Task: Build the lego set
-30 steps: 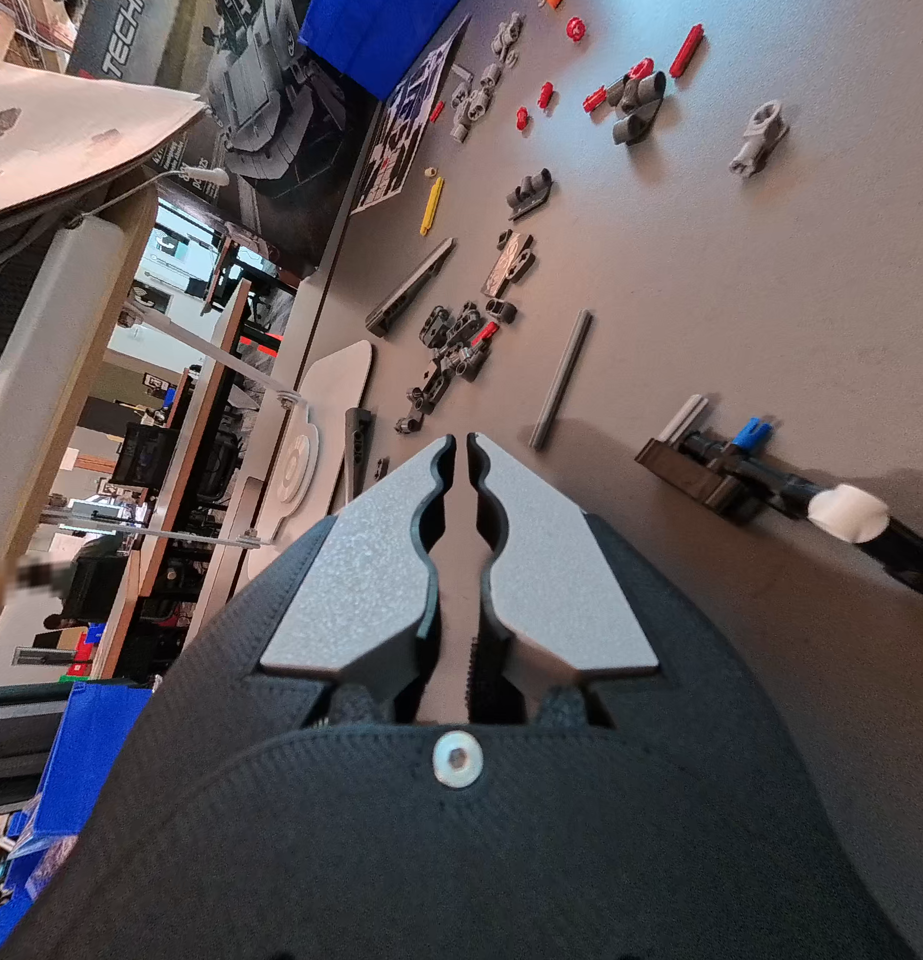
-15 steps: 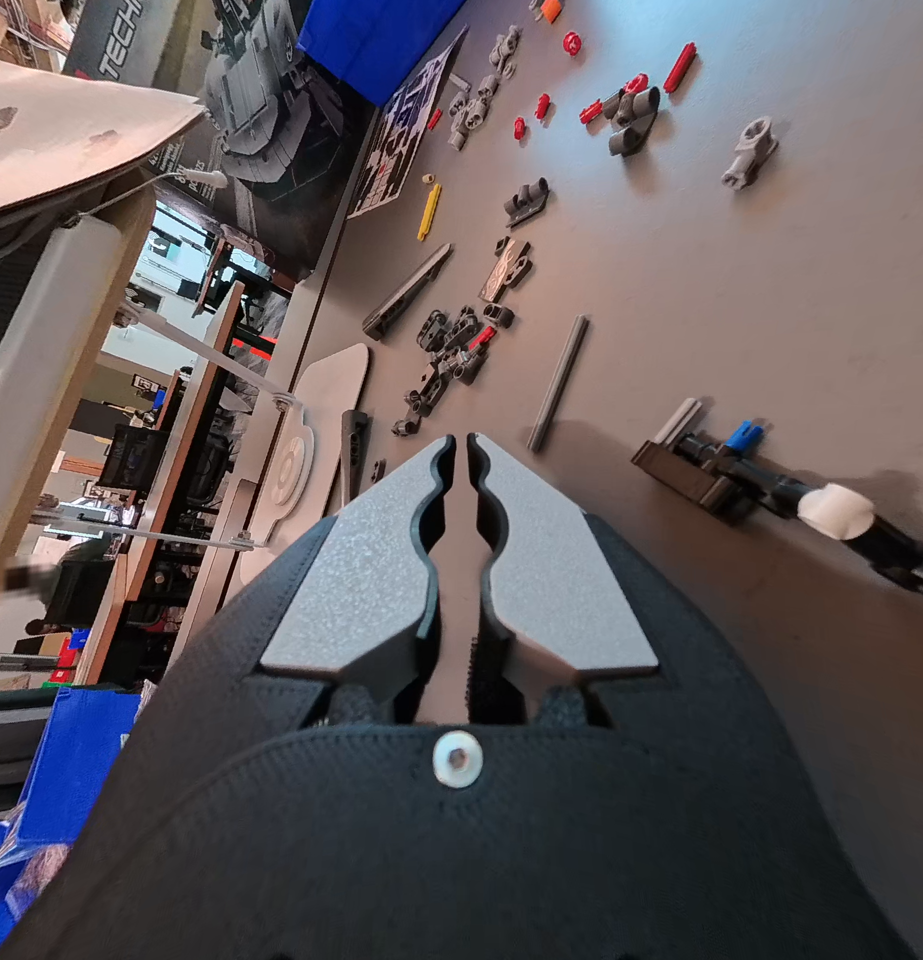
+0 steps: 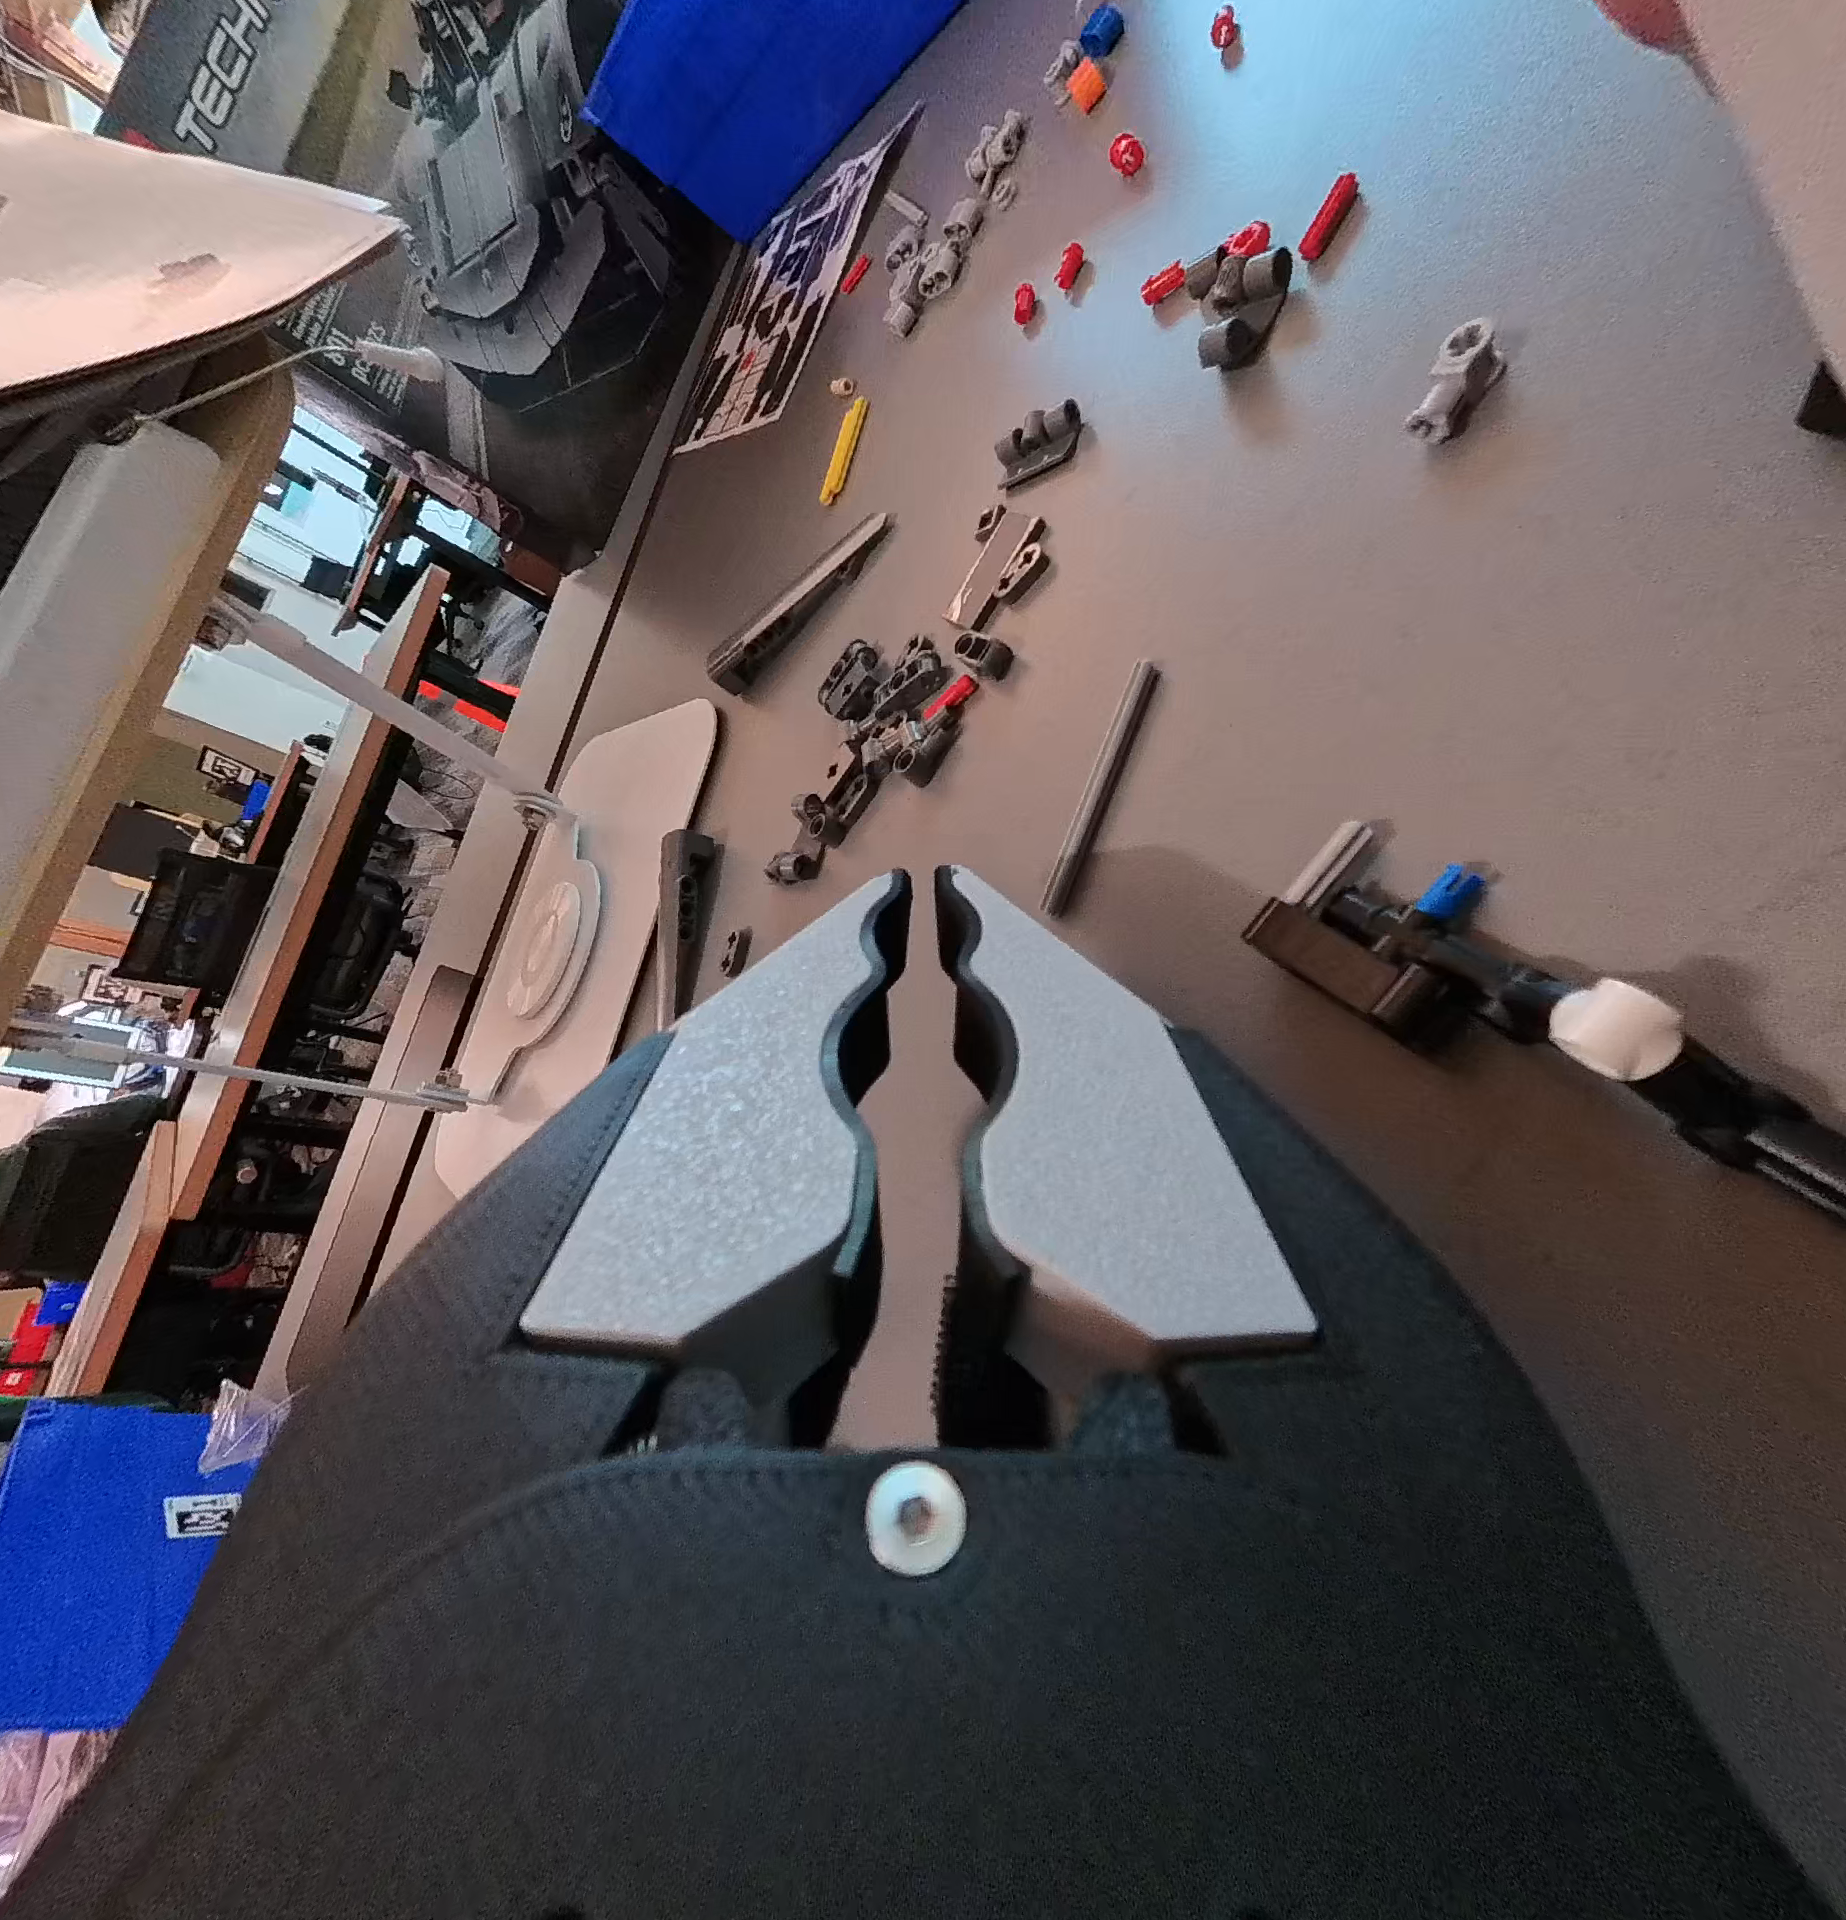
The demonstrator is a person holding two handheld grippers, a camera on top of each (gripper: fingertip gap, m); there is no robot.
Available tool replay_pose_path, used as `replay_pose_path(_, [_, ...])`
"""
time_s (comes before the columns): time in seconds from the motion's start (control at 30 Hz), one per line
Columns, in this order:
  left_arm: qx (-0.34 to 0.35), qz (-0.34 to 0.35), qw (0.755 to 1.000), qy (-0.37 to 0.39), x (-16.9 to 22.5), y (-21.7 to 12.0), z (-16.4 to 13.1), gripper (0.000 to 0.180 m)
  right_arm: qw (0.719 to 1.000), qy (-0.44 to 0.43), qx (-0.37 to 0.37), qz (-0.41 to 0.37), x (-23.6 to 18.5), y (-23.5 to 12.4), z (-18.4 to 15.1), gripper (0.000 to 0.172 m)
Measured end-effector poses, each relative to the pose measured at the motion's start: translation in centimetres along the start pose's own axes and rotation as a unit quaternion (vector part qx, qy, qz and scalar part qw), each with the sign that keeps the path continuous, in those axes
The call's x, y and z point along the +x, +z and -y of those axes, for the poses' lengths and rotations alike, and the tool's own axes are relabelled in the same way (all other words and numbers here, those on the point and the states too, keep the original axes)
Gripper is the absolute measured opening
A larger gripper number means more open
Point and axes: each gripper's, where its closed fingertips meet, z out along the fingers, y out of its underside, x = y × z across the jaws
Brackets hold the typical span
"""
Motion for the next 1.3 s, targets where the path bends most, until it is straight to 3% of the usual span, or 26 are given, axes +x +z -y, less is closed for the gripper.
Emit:
replay_pose_path(0.5, [-0.002,0.002,1.0,-0.004,-0.1,0.1,0.0,0.003,0.998,0.04,0.023,-0.033,1.0,-0.7,-0.5,0.02])
replay_pose_path(1.07, [0.002,0.009,1.0,-0.006,-0.4,0.1,0.1,0.004,0.998,0.015,0.024,-0.06,2.1,-0.5,-0.9,0.005])
replay_pose_path(1.3, [0.034,0.047,0.998,-0.019,-2.3,-1.0,1.2,0.006,0.985,0.079,0.103,-0.113,3.9,-2.6,0.6,0.005])
